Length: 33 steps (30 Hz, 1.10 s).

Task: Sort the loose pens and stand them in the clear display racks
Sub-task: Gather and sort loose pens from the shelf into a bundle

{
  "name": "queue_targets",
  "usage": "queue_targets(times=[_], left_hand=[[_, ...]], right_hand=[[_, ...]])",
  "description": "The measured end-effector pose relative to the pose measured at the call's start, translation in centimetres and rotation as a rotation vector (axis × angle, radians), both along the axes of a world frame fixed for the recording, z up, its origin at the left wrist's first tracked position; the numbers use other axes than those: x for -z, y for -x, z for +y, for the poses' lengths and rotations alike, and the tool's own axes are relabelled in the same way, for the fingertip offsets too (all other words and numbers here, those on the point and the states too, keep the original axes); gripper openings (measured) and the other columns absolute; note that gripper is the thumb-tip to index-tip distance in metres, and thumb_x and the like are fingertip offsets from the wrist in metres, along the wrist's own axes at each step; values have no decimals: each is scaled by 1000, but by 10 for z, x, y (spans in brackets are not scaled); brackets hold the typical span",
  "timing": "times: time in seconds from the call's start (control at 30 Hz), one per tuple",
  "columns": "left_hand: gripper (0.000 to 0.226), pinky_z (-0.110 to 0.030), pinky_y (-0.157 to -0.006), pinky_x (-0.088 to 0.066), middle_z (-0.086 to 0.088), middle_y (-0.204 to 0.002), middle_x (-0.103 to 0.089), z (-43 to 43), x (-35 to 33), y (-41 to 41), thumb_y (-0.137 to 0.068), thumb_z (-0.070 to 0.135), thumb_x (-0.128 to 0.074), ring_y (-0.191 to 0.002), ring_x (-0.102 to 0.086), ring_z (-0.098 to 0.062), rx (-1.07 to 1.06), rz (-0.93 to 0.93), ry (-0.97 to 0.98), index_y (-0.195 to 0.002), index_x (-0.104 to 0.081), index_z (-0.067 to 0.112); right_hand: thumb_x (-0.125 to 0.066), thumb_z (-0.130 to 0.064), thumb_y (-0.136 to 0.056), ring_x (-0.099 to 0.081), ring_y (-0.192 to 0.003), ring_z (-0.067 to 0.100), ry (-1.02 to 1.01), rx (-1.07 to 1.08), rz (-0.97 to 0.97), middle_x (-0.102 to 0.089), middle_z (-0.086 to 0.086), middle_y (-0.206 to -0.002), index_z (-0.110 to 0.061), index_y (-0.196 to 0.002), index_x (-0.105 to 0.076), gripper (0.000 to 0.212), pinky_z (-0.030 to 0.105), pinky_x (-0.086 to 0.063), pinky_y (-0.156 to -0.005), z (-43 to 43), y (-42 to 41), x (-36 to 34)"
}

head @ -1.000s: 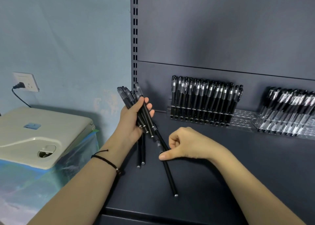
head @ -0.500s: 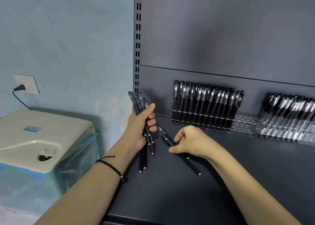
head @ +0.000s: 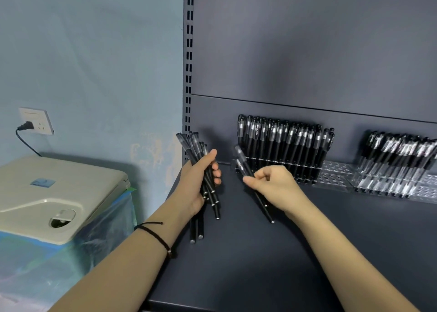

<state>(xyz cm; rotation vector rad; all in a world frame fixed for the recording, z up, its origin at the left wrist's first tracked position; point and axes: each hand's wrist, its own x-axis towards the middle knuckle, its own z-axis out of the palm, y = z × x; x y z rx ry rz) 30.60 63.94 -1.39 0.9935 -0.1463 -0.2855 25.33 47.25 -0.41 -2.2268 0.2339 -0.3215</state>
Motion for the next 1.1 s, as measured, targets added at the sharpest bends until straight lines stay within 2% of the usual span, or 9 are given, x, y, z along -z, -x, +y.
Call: queue_targets(times=[0.1, 0.27, 0.43, 0.53, 0.6, 0.67, 0.8, 0.97, 1.1], left_hand=[[13, -22, -60, -56, -4, -75, -68, -5, 1, 3, -92, 21, -65, -67, -68, -13, 28, 14, 20, -89, -61, 9], [19, -26, -75, -59, -11, -97, -75, -12, -2, 11, -95, 21, -60, -90, -73, -18, 137, -12, 86, -100, -67, 5], [33, -33, -83, -59, -8, -112, -73, -17, -2, 17, -97, 25, -55, -104, -70, -22, 175, -83, 19, -119, -62, 2], [20, -34, -76, -60, -12, -108, -73, -17, -4, 17, -95, 22, -58, -98, -71, -25, 153, -89, -1, -106, -68, 8], [19, -36, -72, -60, -17, -106, -73, -16, -5, 16, -95, 19, -59, -94, -72, -27, 137, -91, 2, -100, -68, 2], [22, -40, -76, -60, -20, -105, -72, -14, -6, 14, -94, 18, -59, -95, -72, -29, 112, -137, -27, -99, -65, -2], [14, -40, -79, -59, -11, -91, -72, -12, -7, 13, -93, 17, -62, -92, -72, -23, 71, -260, -72, -98, -65, 5], [8, -27, -59, -55, 2, -72, -66, -3, -18, 6, -92, 20, -61, -62, -62, -12, -84, -307, 1, -93, -60, 12], [10, -22, -48, -47, 3, -68, -61, 14, -18, -8, -95, 21, -60, -53, -54, -9, -200, -193, 156, -88, -55, 16]], right_hand=[[-68, -22, -90, -36, -43, 0, -285, -72, -166, -43, -13, -47, 8, -82, -65, 31, 13, -32, -46, 6, -1, 1], [-64, -13, -92, -54, -47, -3, -401, -212, -204, -63, -9, -58, 2, -90, -71, 17, 8, -39, -48, 21, 1, 5], [-69, -18, -89, -69, -73, 22, -286, -189, -213, -73, 8, -79, -7, -85, -74, 13, 31, -57, -75, 24, -2, 11], [-69, -18, -89, -56, -53, 4, -249, -239, -190, -64, -9, -57, -15, -72, -70, 17, 17, -46, -57, 23, 1, 7], [-68, -19, -89, -41, -44, 1, -207, -259, -174, -51, -16, -46, -6, -66, -65, 27, 15, -37, -50, 23, 3, 4], [-67, -21, -90, -41, -44, 4, -157, -280, -174, -49, -18, -45, 5, -73, -66, 31, 17, -38, -50, 21, 6, 1], [-67, -26, -90, -43, -46, 6, -122, -313, -168, -45, -7, -46, 4, -76, -70, 33, 16, -39, -52, 19, 10, -3], [-67, -48, -84, -47, -47, 0, 3, -315, -37, -59, -3, -52, -15, -69, -74, 37, 16, -39, -54, 19, 13, -1], [-67, -64, -75, -53, -58, 0, 210, -171, 39, -60, -12, -59, -23, -69, -68, 41, 29, -49, -62, 35, 9, 13]])
